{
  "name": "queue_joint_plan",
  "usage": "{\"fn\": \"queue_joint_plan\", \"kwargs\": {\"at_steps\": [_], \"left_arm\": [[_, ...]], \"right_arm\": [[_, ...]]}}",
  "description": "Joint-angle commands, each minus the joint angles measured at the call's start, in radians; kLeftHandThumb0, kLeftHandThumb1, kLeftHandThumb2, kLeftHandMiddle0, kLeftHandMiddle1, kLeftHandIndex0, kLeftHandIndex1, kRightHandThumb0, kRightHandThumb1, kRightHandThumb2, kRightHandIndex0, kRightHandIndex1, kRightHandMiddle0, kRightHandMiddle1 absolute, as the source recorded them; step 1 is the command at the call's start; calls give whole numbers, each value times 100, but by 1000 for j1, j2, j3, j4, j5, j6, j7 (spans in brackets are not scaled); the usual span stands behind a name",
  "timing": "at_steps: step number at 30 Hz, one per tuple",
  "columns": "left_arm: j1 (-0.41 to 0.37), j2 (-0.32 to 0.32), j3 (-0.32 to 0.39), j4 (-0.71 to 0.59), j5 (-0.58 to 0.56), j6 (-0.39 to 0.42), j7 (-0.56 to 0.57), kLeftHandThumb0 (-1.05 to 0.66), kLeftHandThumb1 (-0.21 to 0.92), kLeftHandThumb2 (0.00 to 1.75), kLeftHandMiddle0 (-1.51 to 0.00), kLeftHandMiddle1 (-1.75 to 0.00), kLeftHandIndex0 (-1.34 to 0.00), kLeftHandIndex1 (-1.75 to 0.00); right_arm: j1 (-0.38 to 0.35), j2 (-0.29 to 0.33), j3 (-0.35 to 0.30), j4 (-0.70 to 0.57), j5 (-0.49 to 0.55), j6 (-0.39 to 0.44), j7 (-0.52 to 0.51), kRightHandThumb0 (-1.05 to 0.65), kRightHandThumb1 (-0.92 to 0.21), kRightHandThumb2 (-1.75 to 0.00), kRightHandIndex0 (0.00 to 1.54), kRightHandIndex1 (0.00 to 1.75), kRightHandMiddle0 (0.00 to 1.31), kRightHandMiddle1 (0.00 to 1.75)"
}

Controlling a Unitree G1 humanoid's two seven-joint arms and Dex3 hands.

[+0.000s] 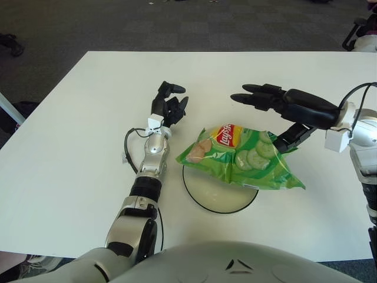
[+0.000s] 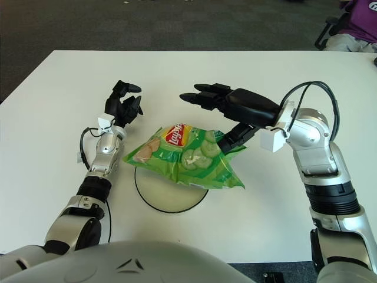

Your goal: Put the snack into the plate.

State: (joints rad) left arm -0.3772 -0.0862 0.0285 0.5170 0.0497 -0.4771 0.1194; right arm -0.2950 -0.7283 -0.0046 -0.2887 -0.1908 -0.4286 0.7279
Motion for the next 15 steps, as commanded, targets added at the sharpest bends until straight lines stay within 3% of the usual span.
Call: {"fn": "queue_joint_plan", "kwargs": {"at_steps": [1,4,9,15], "left_arm": [[12,-4,-3,-8,10,-4,16,-36,92,25,-97,-175,-49,-144],[13,-7,-6,-11,14,-3,21,-36,92,25,-97,-175,-50,-144],[17,-12,-11,-18,26,-3,37,-36,92,24,-96,-175,-50,-144],[20,-17,-16,-22,38,-2,51,-36,92,24,-96,-175,-50,-144]], "right_arm": [[-9,18,20,-52,-69,9,-44,-54,-92,-25,0,0,10,1],[-6,24,27,-65,-100,-19,-73,-46,-92,-23,0,0,11,2],[-16,32,32,-42,-200,-156,-175,-28,-92,-26,0,0,15,3],[-33,11,29,0,-299,-296,-261,-19,-92,-28,0,0,17,4]]}}
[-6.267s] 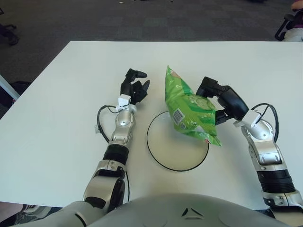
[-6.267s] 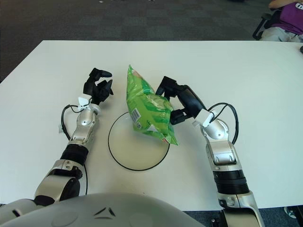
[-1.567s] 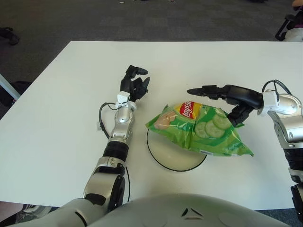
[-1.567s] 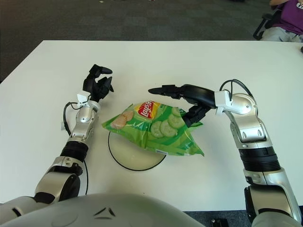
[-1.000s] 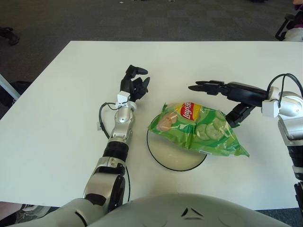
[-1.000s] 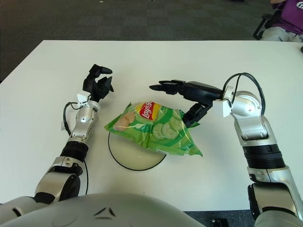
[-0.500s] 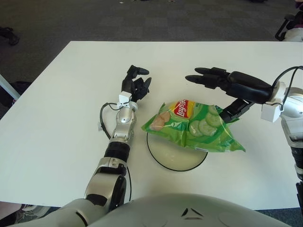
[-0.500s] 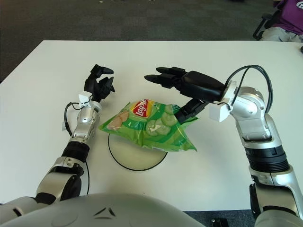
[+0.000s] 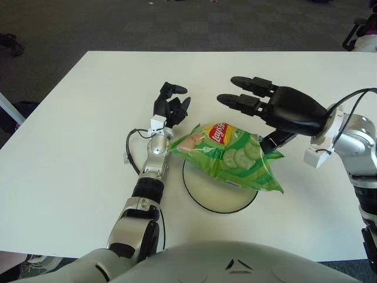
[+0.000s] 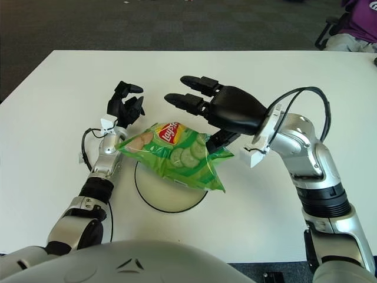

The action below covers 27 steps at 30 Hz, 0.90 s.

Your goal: Put the snack into the plate.

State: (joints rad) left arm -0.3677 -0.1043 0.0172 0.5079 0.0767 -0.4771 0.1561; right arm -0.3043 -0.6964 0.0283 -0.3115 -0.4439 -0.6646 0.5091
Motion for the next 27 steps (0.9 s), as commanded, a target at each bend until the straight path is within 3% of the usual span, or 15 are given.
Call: {"fn": "queue_joint_plan", "kwargs": {"at_steps": [1,6,15,22,27], "left_arm": [[11,0,-5,-13,12,-2,16,-36,92,24,-96,-175,-50,-144],[13,-5,-6,-17,20,0,25,-36,92,24,-96,-175,-50,-144],[15,-4,-12,-27,33,10,50,-36,92,24,-96,-175,-50,-144],[14,-2,-14,-24,31,8,54,-36,92,24,-96,-175,-50,-144],[14,0,-15,-23,28,6,54,-36,92,24,-95,-175,-50,-144]], "right_arm": [[-28,-25,-5,29,-59,-81,-54,-18,-92,-28,0,0,17,4],[-34,-43,-17,43,-114,-151,-100,-17,-92,-29,0,0,17,3],[-44,-105,-23,31,-182,-204,-112,-16,-92,-29,0,0,16,3],[-50,-141,-61,-16,-351,-278,-183,-14,-91,-29,0,0,16,2],[-47,-149,-67,-25,-394,-290,-218,-15,-91,-30,0,0,15,1]]}}
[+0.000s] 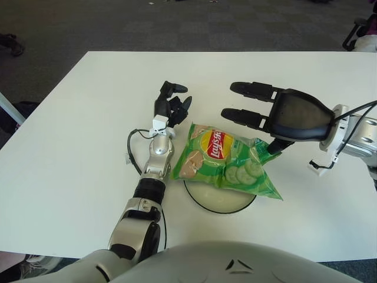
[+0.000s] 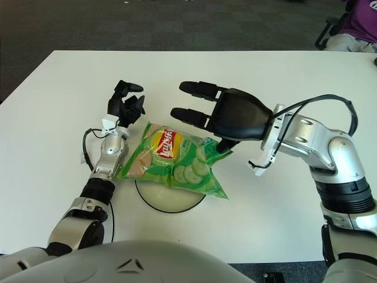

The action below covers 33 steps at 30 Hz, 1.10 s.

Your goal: Put the snack into the plate.

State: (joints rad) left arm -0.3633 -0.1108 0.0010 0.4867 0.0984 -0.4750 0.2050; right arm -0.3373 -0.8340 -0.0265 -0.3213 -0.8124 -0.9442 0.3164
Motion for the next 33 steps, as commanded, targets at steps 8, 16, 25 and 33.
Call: {"fn": "queue_joint_plan", "kwargs": {"at_steps": [8,16,25,33], "left_arm": [[9,7,0,1,3,3,1,-36,92,24,-95,-175,-50,-144],[8,6,-1,4,3,2,1,-36,92,24,-94,-175,-50,-144],[8,3,-4,5,5,3,3,-36,92,25,-95,-175,-50,-144],[6,0,-6,5,8,6,8,-36,92,25,-95,-175,-49,-145]], "right_arm": [[-12,-19,-7,-16,-40,-5,-48,-15,-90,-31,0,0,15,1],[-12,-21,-3,-16,-45,-2,-55,-15,-90,-32,0,0,15,1],[-8,-31,-5,-12,-47,-4,-69,-15,-89,-33,0,0,15,1],[-6,-41,-8,-7,-46,-5,-80,-15,-89,-34,0,0,15,1]]}}
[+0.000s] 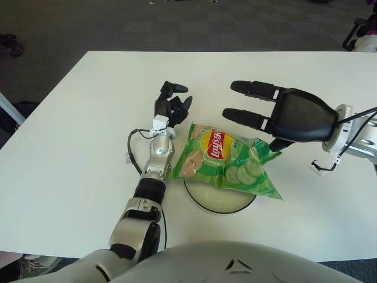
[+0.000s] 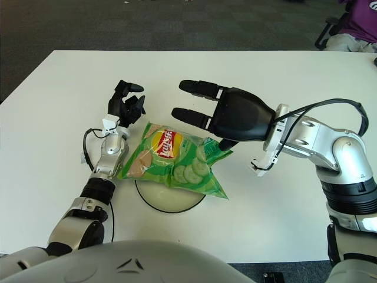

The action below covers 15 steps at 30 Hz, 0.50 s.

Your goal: Put the snack into the plate.

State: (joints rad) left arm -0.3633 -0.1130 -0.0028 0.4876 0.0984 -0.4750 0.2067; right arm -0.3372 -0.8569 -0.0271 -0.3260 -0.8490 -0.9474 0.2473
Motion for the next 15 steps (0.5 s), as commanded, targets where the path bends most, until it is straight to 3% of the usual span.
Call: {"fn": "queue_joint_plan", "kwargs": {"at_steps": [1,8,9,11,12,15], "left_arm": [[6,2,-2,4,8,6,6,-36,92,25,-95,-175,-49,-145],[5,6,3,4,3,5,2,-36,92,25,-95,-175,-49,-144],[5,8,3,4,1,5,1,-36,92,25,-95,-175,-49,-144],[6,9,5,3,-1,6,-1,-36,92,25,-95,-175,-49,-144],[6,10,5,2,-2,6,-2,-36,92,25,-95,-175,-49,-144],[6,13,7,2,-6,6,-6,-36,92,25,-95,-175,-49,-145]], "right_arm": [[-6,-19,-6,-2,-10,-2,-12,-15,-89,-34,0,0,15,1],[-8,-17,0,-4,-14,3,-13,-15,-88,-35,0,0,15,1],[13,65,-43,91,120,164,-1,-15,-88,-35,0,0,15,1],[42,173,-99,214,311,386,20,-22,-90,-28,20,2,25,3],[50,197,-110,241,363,442,28,-26,-91,-25,28,2,30,4],[54,214,-108,274,403,455,10,-29,-92,-23,38,2,35,5]]}}
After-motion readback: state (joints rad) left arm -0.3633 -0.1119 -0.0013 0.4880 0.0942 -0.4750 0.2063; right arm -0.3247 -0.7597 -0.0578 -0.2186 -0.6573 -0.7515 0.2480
